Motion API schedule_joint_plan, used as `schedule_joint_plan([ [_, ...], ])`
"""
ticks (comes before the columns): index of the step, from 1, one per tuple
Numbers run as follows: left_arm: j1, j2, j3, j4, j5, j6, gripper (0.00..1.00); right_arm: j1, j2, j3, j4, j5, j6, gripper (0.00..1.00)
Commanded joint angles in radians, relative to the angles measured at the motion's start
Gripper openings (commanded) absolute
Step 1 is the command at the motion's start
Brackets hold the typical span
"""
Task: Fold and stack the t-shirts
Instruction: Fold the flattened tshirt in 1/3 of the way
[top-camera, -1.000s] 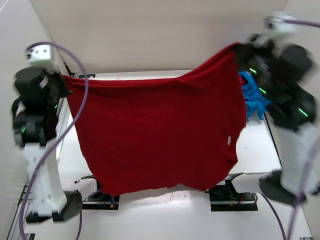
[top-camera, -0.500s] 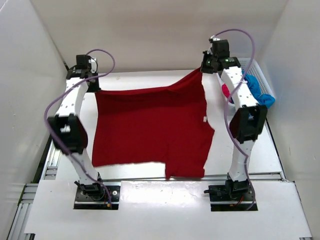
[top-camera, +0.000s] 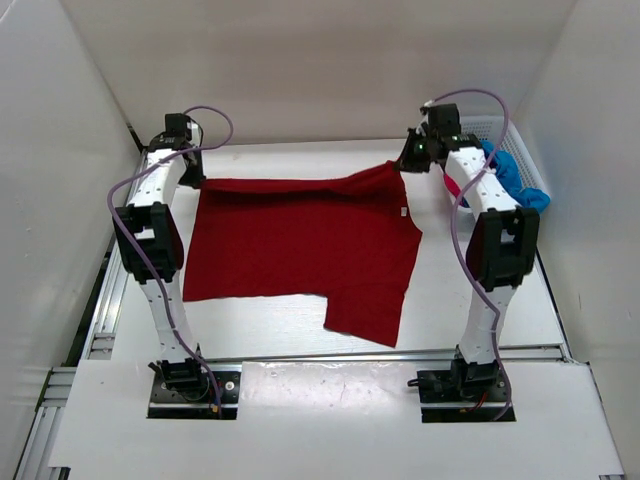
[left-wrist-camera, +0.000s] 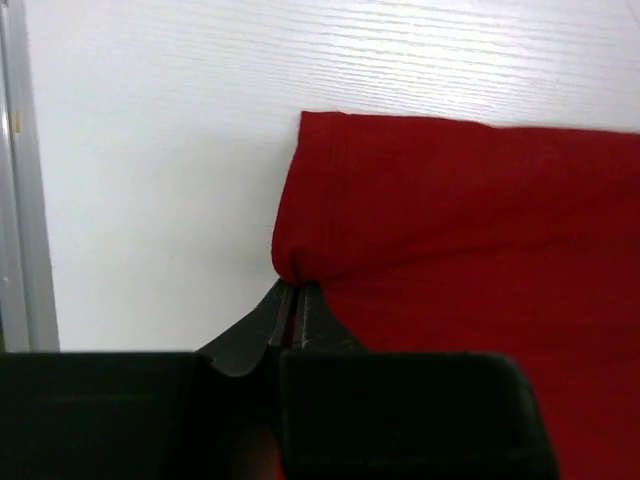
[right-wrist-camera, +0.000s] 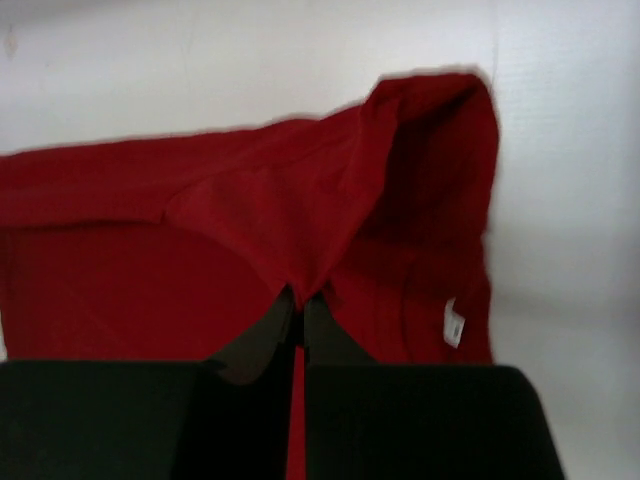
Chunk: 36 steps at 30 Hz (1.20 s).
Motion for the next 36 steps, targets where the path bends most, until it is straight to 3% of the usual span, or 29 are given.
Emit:
schedule_joint_plan([
  [1,0.005,-0.087,-0.044,0.012,-0.09,0.0,0.1,0.001,-0.12,-0.178,0.023,-0.104,0.041,0.0],
  [5,0.005,-0.087,-0.079,-0.019,-0.179,0.0,0.1,-0.011,-0.236,-0.341,0.013,-0.117,0.07,0.0],
  [11,0.005,-0.016,-0.031,-0.109,-0.248,0.0,0.1,-0.056,-0.295,-0.385,-0.02,-0.236,0.109,0.0],
  [19,-0.015,0.007,-0.085,-0.152,-0.277,0.0,0.1,-0.056,-0.286,-0.461,-0.05,-0.279,0.127,0.0],
  [24,-0.024,0.018,-0.138,-0.172,-0.265,0.0,0.1,-0.056,-0.258,-0.508,-0.05,-0.223,0.106,0.0],
  [32,-0.034,0.059,-0.138,-0.172,-0.294,0.0,0.14,-0.056,-0.23,-0.527,-0.05,-0.258,0.096,0.0],
  [36,-0.034,0.07,-0.138,-0.172,-0.294,0.0,0.11,-0.056,-0.221,-0.527,-0.05,-0.247,0.087,0.0],
])
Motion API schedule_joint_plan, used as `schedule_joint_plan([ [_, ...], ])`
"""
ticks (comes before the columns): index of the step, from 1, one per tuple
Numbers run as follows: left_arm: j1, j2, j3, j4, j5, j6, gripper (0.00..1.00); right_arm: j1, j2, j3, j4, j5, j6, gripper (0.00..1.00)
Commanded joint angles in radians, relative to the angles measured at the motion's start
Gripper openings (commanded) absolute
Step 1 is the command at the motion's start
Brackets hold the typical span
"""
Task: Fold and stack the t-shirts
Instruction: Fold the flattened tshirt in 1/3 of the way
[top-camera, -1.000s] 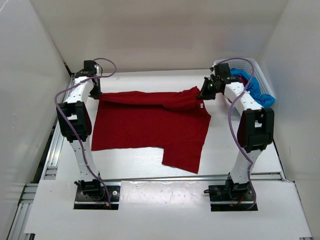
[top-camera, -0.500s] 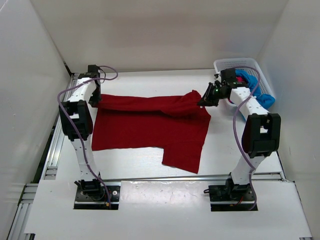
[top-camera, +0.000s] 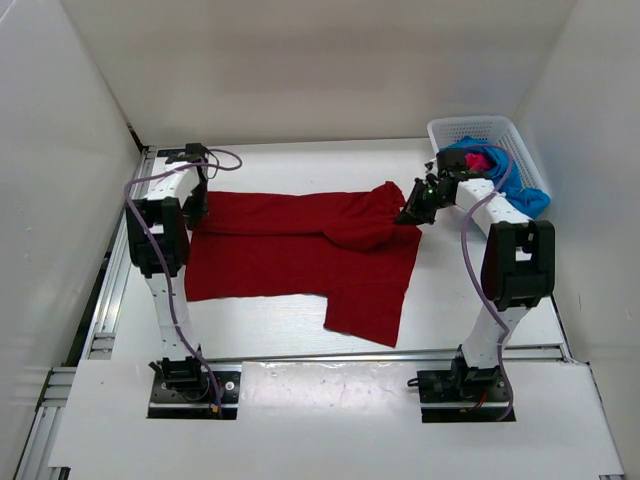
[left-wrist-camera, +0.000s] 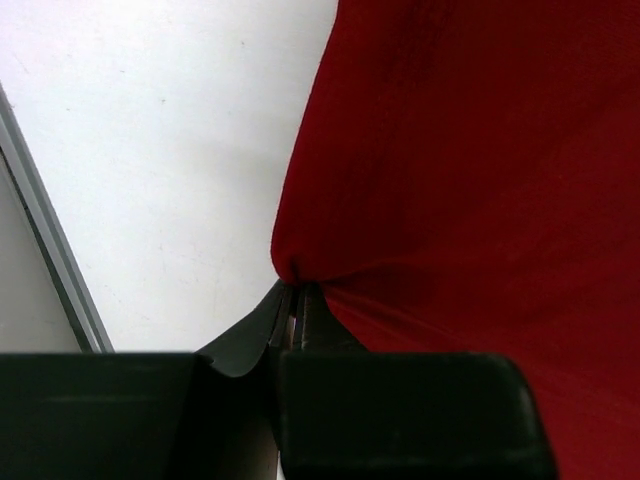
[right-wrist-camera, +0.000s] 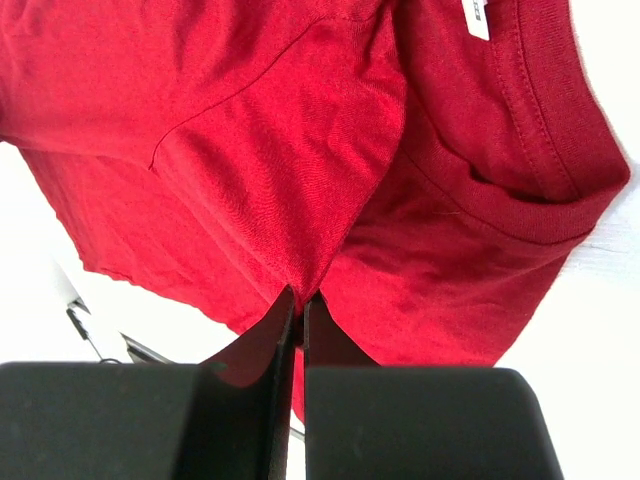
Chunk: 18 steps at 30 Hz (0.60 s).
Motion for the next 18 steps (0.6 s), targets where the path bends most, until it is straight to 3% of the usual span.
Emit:
schedule_joint_plan([
  [1,0.0,-0.004,-0.001,-0.001,-0.016,0.0,0.11,-0.004,0.011,0.01,-0.001,-0.006,-0.019,0.0],
  [4,0.0,-0.013,0.038,-0.001,0.027,0.0,0.11,-0.004,0.029,0.065,-0.001,-0.006,-0.019,0.0],
  [7,0.0,-0.002,0.129,-0.001,0.047,0.0,0.11,-0.024,0.098,0.269,-0.03,-0.006,-0.005,0.0],
  [12,-0.009,0.047,0.324,0.016,0.118,0.0,0.11,-0.058,0.357,0.871,-0.087,-0.016,0.072,0.0],
  [13,-0.01,0.047,0.346,0.042,0.132,0.0,0.11,-0.07,0.414,0.925,-0.065,-0.016,0.11,0.0],
  [15,-0.01,0.047,0.375,0.079,0.132,0.0,0.11,-0.081,0.431,0.969,-0.006,-0.025,0.156,0.0],
  [18,-0.01,0.047,0.412,0.148,0.156,0.0,0.11,-0.092,0.4,0.883,0.134,-0.025,0.19,0.0],
])
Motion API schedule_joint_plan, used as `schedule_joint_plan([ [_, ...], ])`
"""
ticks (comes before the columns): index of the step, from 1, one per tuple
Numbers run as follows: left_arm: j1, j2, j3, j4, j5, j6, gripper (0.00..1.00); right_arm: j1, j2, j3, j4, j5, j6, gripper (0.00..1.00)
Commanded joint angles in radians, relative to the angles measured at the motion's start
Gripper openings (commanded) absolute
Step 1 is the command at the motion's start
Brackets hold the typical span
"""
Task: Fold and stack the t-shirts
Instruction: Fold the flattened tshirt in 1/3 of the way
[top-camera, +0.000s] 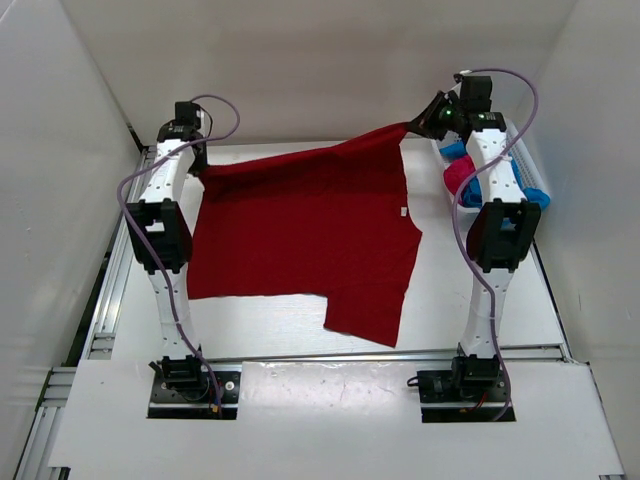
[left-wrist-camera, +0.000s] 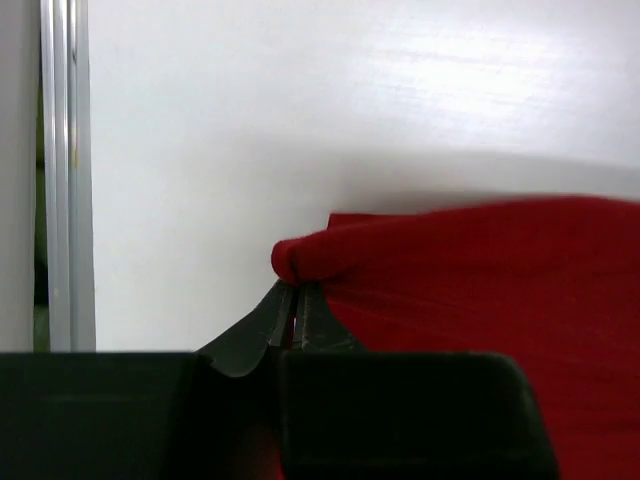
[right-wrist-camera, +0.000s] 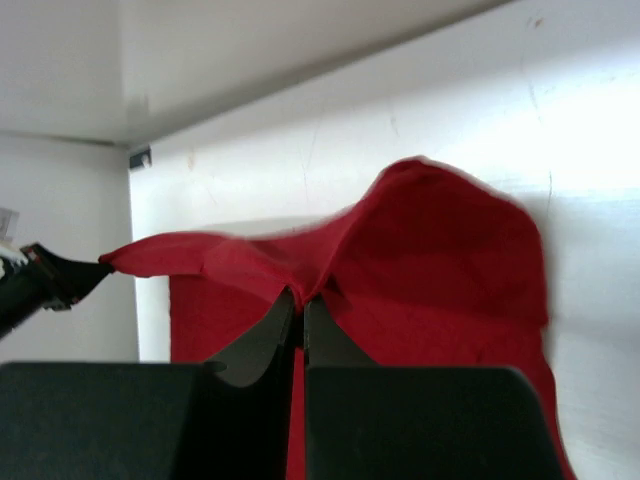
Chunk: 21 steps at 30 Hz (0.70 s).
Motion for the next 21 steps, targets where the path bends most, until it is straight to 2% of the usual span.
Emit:
schedule_joint_plan([
  [1,-0.004,-0.004,0.066,0.082,0.041,0.0,0.11,-0.017,-0.034,-0.056,0.12,0.002,0.065,0.0],
  [4,-0.013,0.006,0.075,0.082,0.05,0.0,0.11,-0.017,-0.047,-0.104,0.121,-0.007,0.056,0.0],
  [8,-0.024,-0.006,-0.023,0.082,0.05,0.0,0.11,-0.017,-0.117,-0.251,0.108,-0.04,0.021,0.0],
  [16,-0.024,-0.036,-0.09,0.07,-0.12,0.0,0.11,-0.017,-0.257,-0.451,0.061,-0.049,-0.047,0.0],
  [21,-0.024,-0.027,-0.127,0.001,-0.134,0.0,0.11,-0.017,-0.298,-0.524,0.049,-0.04,-0.056,0.0],
])
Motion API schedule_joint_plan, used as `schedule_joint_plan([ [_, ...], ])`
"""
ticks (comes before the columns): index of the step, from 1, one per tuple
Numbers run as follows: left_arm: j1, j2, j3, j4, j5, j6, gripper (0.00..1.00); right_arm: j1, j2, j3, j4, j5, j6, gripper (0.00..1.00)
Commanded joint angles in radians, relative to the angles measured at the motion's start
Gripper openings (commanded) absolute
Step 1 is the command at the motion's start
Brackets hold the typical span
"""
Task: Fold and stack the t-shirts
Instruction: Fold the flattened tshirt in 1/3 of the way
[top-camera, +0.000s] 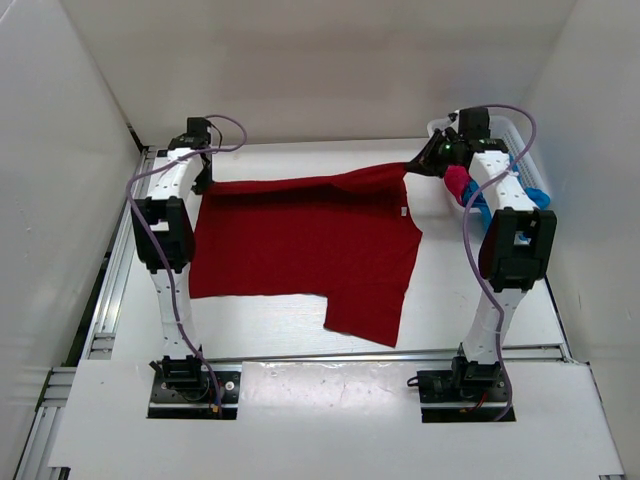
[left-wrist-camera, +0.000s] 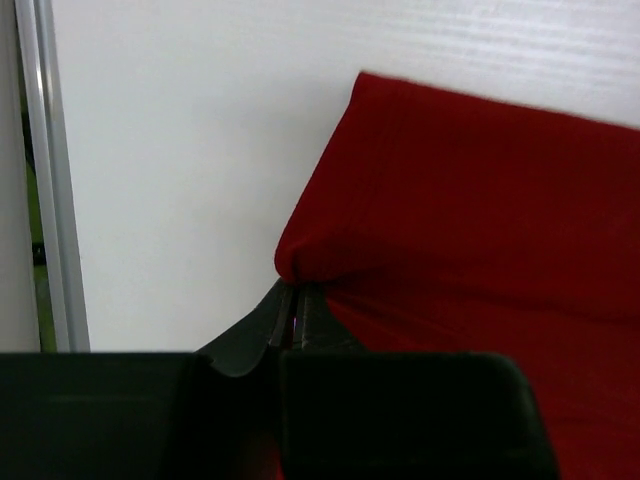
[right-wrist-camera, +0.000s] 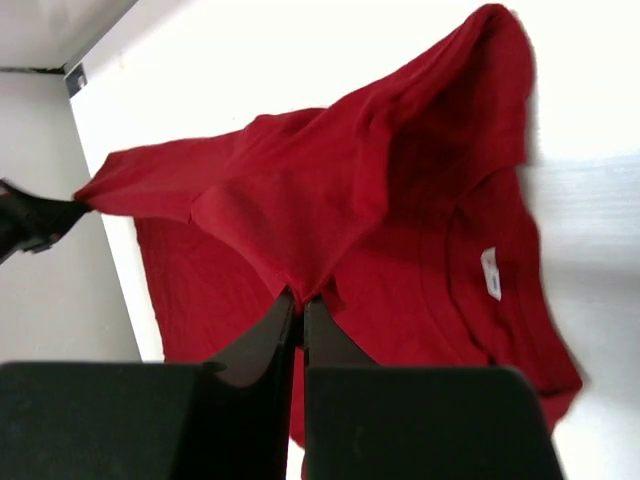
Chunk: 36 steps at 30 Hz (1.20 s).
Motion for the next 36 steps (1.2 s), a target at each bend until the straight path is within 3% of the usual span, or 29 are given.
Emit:
schedule_joint_plan([
  [1,0.003,-0.033,-0.025,-0.083,-0.056,0.0,0.11,-0.005,-0.068,-0.031,0.004,-0.012,-0.028,0.0],
  [25,-0.036,-0.013,-0.176,-0.104,-0.085,0.0,0.2,0.032,-0.03,-0.118,-0.016,-0.046,-0.039,0.0],
  [27,-0.036,-0.013,-0.176,-0.104,-0.085,0.0,0.29,0.032,-0.021,-0.118,-0.016,-0.046,-0.039,0.0],
  [28,-0.036,-0.013,-0.176,-0.104,-0.108,0.0,0.4,0.032,-0.021,-0.118,-0.016,-0.046,-0.039,0.0],
  [29,-0.036,-0.013,-0.164,-0.104,-0.121,0.0,0.67,0.032,-0.021,-0.118,-0.016,-0.046,-0.039,0.0],
  [30,-0.036,-0.013,-0.153,-0.104,-0.138,0.0,0.74,0.032,-0.021,-0.109,-0.016,-0.059,-0.039,0.0],
  [36,-0.099,-0.111,-0.079,0.05,-0.345,0.0,0.79,0.054,0.048,-0.015,-0.016,-0.079,0.012,0.0],
])
